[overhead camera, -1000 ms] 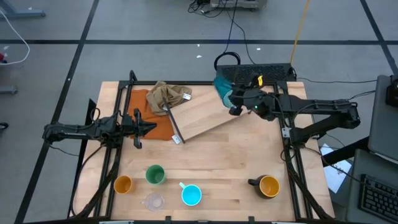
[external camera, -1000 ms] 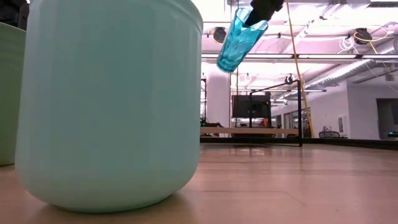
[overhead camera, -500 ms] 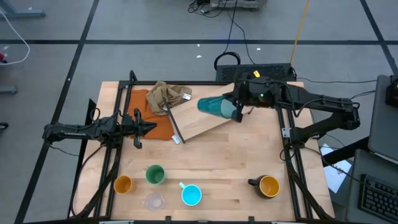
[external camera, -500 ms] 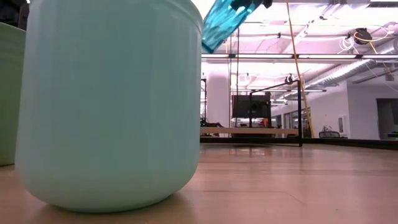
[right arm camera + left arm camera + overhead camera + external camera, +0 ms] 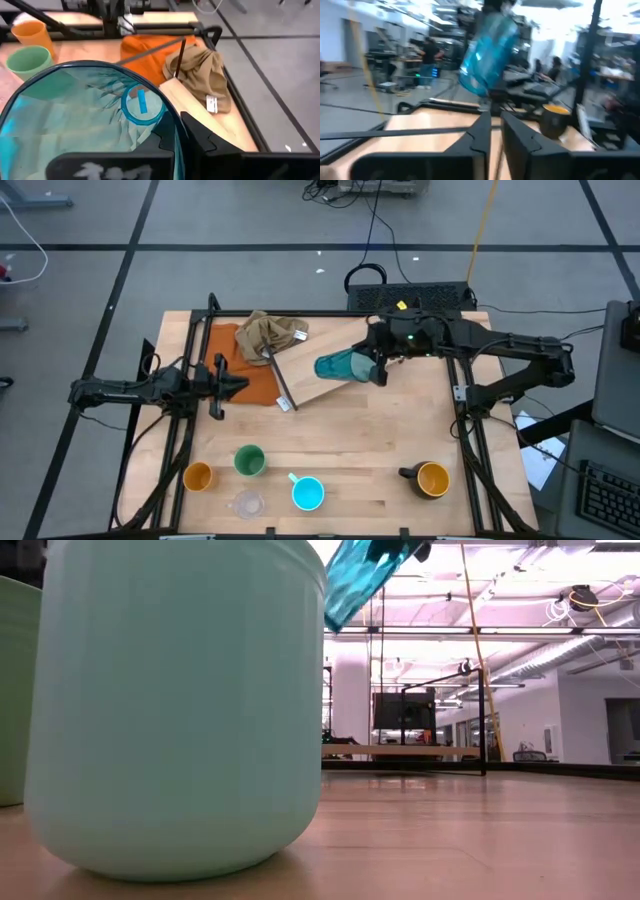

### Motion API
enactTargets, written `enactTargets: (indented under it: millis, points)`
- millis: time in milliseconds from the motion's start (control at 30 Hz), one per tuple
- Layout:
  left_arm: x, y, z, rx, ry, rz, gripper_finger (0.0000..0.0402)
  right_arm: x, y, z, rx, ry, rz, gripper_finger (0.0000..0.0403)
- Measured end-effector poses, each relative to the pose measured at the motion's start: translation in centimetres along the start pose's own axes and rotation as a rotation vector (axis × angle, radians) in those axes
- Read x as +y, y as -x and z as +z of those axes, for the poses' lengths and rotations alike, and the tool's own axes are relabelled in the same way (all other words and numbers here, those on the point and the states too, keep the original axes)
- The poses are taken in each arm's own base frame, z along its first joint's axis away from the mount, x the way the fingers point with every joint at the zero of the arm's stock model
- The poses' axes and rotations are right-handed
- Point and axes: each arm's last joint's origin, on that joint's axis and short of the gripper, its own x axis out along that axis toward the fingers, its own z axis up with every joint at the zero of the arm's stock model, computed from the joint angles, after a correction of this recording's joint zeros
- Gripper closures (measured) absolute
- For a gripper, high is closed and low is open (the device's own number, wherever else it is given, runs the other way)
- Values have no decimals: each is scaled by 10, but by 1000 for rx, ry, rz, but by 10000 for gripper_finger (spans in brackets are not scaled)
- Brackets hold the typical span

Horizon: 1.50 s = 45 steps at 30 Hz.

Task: Stack small to large cups/mugs on shelf
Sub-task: Put the blue cup on the shelf

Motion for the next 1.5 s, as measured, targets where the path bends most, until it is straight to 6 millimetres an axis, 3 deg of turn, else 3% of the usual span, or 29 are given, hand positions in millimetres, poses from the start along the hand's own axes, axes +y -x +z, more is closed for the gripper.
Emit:
enactTargets:
  millis: [200,400,533,700,933,1200,1500]
  points:
    - [0,0,3,-29,159,3,218,0,-10,2,27,-3,43,403]
    - [-1,-2,2,-15,258,-22,68,1,-13,19,9,-9,99,403]
    - [-2,-8,6,-9,238,-39,10,2,-20,27,48,-7,126,403]
    - [-8,-27,29,95,151,-60,13,3,-29,39,92,-13,153,403]
    - [-19,-75,66,296,27,-136,53,5,-36,53,80,-39,225,403]
    - [-25,-122,73,501,-48,-132,66,5,-36,51,115,-58,229,403]
    - [-29,-140,85,502,-125,-156,66,7,-35,48,147,-72,283,403]
